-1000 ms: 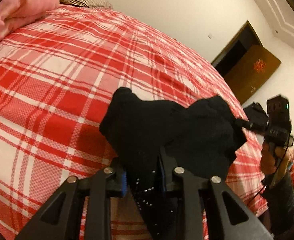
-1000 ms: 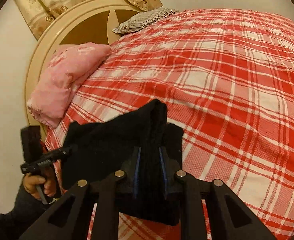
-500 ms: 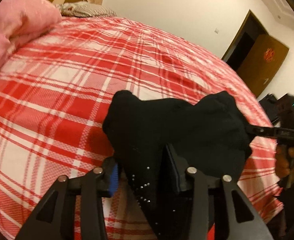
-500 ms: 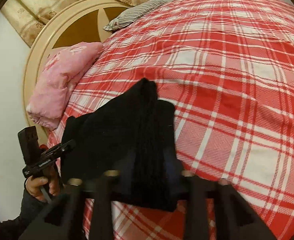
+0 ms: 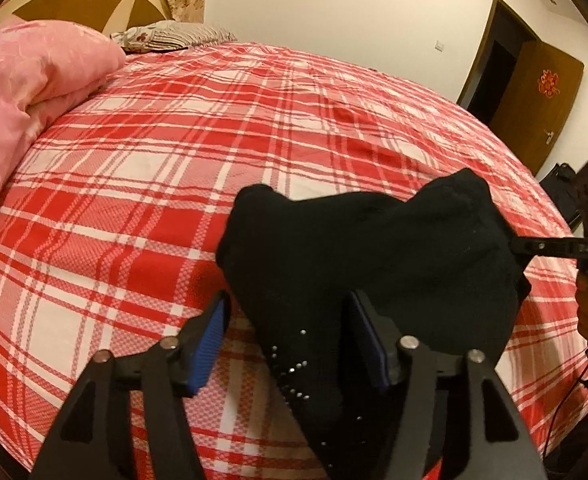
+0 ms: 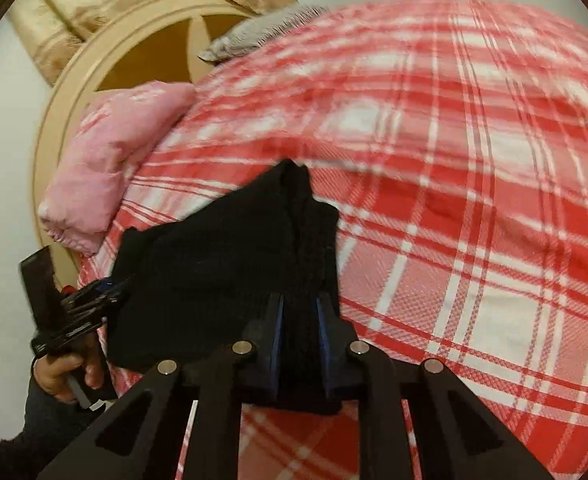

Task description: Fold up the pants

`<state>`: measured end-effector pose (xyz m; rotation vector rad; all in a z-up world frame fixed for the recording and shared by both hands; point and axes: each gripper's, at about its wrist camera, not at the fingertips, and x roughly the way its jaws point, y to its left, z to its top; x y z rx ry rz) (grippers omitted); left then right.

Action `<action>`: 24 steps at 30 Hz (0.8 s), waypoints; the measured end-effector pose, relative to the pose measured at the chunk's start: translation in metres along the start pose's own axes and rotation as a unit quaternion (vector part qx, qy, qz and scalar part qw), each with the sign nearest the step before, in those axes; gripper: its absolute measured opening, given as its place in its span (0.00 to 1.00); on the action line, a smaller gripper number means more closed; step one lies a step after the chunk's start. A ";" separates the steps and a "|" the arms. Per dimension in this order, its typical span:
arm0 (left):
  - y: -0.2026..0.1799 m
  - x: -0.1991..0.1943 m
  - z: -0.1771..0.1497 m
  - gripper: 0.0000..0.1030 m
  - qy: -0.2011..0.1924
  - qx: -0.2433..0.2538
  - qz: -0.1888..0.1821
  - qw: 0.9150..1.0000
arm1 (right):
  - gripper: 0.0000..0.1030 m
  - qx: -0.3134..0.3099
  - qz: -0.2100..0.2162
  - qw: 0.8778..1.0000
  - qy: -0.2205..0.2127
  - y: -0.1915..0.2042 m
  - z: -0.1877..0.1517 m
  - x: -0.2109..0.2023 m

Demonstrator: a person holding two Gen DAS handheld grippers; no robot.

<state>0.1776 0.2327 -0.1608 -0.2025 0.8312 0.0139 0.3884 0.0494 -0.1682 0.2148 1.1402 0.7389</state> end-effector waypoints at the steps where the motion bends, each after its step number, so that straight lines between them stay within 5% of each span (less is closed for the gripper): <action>1: 0.000 0.000 0.000 0.71 -0.002 0.003 0.007 1.000 | 0.22 0.010 0.003 1.000 0.001 -0.005 0.001 0.002; 2: 0.000 -0.001 -0.001 0.72 -0.002 0.004 0.011 1.000 | 0.28 0.022 0.008 1.000 -0.001 -0.011 0.001 0.003; 4: -0.001 -0.003 -0.002 0.73 -0.001 0.005 0.015 1.000 | 0.56 0.038 -0.006 0.999 -0.005 -0.020 -0.002 0.001; 13: -0.005 -0.011 -0.010 0.78 0.002 -0.002 0.039 0.999 | 0.60 0.039 -0.019 0.999 -0.026 -0.021 -0.012 -0.010; 18: -0.015 -0.049 -0.018 0.78 -0.031 -0.008 0.053 0.998 | 0.60 0.010 -0.117 0.986 -0.120 0.006 -0.033 -0.066; 24: -0.034 -0.082 -0.029 0.78 -0.060 -0.005 0.050 0.997 | 0.61 -0.038 -0.143 0.972 -0.181 0.053 -0.069 -0.110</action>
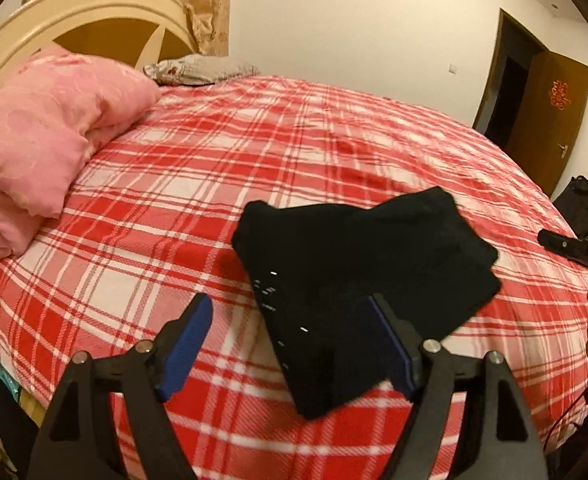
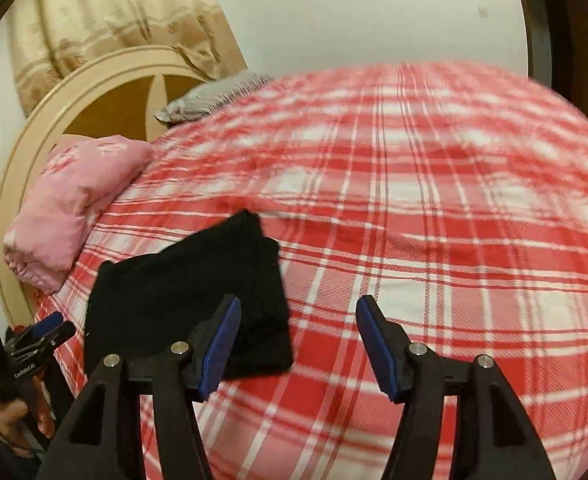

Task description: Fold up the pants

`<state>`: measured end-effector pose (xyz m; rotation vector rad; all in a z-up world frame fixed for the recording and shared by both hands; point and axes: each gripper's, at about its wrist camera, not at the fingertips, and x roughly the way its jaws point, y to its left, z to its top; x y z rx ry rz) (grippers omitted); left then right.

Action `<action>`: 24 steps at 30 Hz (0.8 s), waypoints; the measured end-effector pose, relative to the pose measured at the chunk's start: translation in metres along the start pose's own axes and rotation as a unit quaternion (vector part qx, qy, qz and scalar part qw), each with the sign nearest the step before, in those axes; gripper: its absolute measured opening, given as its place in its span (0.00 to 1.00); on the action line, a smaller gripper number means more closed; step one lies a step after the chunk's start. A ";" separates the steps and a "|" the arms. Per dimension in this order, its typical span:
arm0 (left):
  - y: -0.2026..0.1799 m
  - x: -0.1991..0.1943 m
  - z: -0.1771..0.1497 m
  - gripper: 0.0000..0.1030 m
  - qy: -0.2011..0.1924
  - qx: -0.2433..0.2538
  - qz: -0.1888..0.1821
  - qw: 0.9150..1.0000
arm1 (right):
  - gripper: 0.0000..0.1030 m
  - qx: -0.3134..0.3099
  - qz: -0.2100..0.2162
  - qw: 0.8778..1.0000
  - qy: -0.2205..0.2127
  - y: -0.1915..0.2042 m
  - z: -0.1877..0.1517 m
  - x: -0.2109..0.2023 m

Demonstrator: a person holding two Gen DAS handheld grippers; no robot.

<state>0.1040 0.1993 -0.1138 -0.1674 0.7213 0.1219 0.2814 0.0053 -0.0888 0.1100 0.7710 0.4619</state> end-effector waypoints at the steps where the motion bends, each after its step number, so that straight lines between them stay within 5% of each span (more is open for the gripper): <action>1: -0.004 -0.004 0.000 0.78 -0.004 0.005 0.002 1.000 | 0.61 -0.013 0.000 1.000 -0.010 0.009 -0.004 -0.010; 7: -0.027 -0.036 0.004 0.79 -0.043 0.029 -0.014 0.999 | 0.62 -0.050 -0.001 0.997 -0.060 0.041 -0.015 -0.052; 12: -0.042 -0.058 0.006 0.90 -0.081 0.049 -0.016 0.995 | 0.62 -0.065 -0.010 0.994 -0.084 0.056 -0.023 -0.076; 24: -0.046 -0.059 0.005 0.90 -0.082 0.045 -0.021 0.995 | 0.63 -0.071 -0.009 0.993 -0.089 0.061 -0.034 -0.085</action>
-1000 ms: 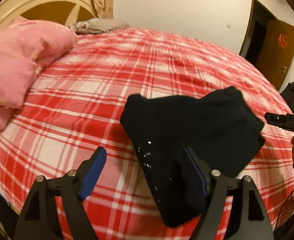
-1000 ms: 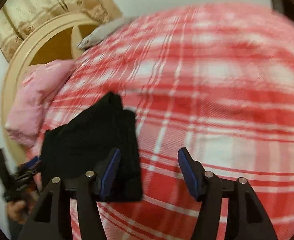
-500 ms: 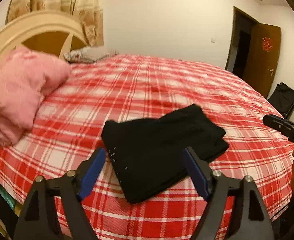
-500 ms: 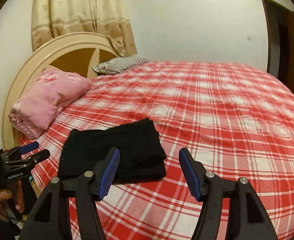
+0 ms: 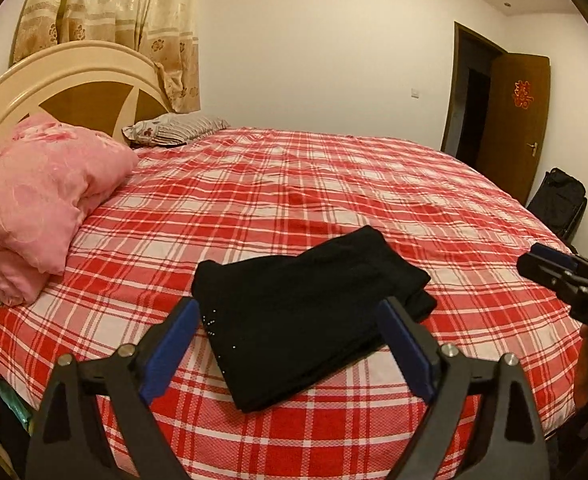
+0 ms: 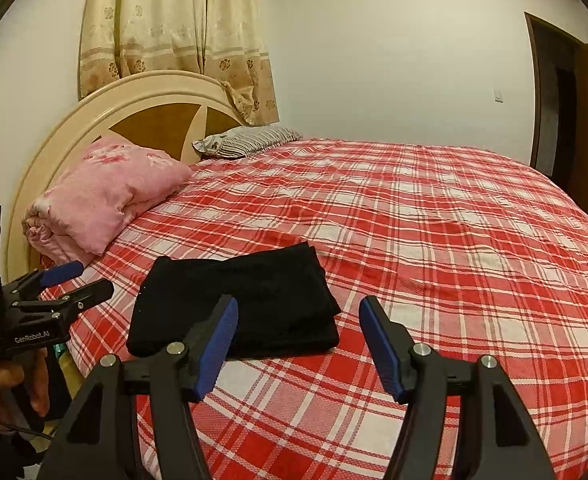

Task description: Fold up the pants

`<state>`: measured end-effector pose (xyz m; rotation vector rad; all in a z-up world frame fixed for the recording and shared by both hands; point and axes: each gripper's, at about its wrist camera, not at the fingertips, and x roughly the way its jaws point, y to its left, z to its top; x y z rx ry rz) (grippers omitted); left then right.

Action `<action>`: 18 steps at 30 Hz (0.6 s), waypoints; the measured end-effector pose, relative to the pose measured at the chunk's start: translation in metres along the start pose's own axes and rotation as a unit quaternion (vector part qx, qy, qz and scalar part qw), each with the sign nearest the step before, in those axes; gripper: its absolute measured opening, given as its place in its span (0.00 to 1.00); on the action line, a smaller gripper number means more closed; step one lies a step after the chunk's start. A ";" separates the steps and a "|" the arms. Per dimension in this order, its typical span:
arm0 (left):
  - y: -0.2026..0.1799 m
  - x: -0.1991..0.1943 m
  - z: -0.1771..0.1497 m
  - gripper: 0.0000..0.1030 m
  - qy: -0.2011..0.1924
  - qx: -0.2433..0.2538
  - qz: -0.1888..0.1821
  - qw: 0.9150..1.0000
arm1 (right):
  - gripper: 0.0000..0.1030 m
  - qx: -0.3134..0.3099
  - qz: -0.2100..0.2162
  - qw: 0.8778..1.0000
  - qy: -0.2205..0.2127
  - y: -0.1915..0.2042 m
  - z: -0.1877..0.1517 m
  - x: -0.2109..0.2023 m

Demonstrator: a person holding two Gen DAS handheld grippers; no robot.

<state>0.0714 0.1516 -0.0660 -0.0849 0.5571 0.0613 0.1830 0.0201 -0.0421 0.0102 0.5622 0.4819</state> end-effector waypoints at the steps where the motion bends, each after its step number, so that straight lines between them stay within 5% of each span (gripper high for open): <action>1: 0.000 0.001 0.000 0.90 0.001 0.000 0.000 1.000 | 0.63 0.002 0.000 1.000 0.000 -0.001 0.000 0.000; 18: -0.005 0.000 -0.003 0.90 0.002 0.003 0.002 1.000 | 0.63 0.010 0.002 1.000 -0.001 -0.004 -0.009 -0.003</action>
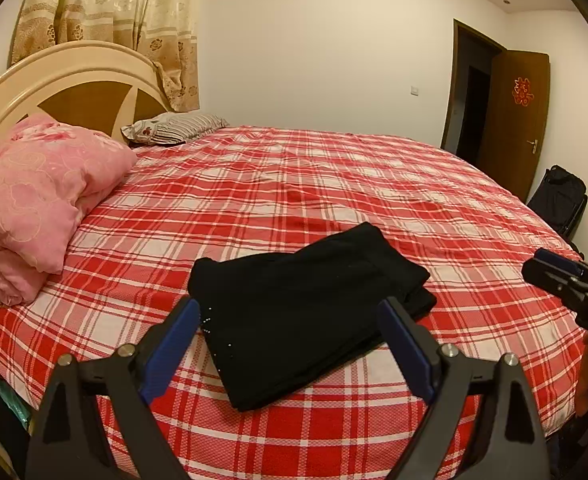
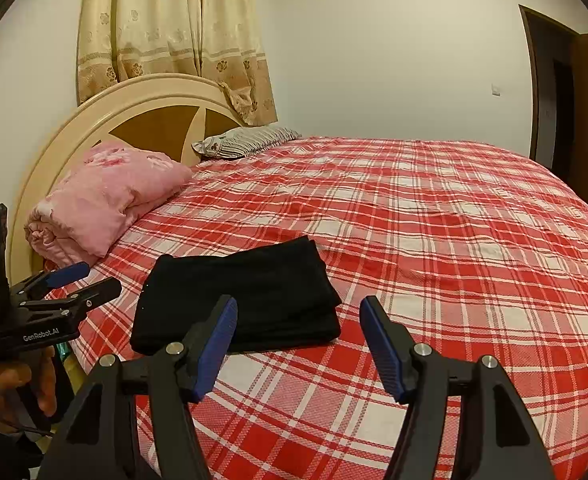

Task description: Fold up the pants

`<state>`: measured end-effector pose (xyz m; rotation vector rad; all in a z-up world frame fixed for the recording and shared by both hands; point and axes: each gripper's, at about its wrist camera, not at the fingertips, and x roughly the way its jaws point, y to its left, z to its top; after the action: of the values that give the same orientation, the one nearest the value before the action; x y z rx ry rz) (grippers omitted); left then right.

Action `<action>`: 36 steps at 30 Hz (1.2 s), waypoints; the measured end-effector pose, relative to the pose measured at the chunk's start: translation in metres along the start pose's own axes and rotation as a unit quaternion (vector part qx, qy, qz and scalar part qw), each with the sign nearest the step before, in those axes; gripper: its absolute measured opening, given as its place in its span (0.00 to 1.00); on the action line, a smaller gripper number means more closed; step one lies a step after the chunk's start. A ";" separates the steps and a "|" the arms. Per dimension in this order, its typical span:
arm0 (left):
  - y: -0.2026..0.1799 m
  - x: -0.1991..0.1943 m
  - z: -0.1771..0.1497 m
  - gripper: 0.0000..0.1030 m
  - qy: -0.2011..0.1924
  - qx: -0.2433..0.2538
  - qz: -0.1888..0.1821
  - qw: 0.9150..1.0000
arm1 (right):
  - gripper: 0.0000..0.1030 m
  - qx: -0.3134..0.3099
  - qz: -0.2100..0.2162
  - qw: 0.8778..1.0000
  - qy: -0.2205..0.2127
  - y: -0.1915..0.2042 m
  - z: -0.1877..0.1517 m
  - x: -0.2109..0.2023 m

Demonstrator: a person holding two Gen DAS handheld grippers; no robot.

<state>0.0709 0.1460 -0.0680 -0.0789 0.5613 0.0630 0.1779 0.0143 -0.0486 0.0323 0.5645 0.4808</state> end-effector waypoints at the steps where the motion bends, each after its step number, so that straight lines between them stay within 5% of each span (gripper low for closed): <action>1: 0.000 0.000 0.000 0.90 0.000 0.000 0.000 1.000 | 0.64 0.000 0.000 1.000 -0.001 0.000 0.000 -0.001; 24: -0.002 -0.011 0.007 1.00 -0.031 -0.001 0.011 0.999 | 0.64 -0.010 -0.002 1.000 -0.008 0.005 -0.007 -0.009; 36: -0.002 0.003 -0.001 1.00 -0.002 -0.004 0.006 1.000 | 0.64 -0.013 0.002 1.000 0.002 0.007 -0.010 -0.006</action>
<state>0.0734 0.1437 -0.0704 -0.0831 0.5572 0.0761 0.1652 0.0174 -0.0534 0.0076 0.5616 0.4916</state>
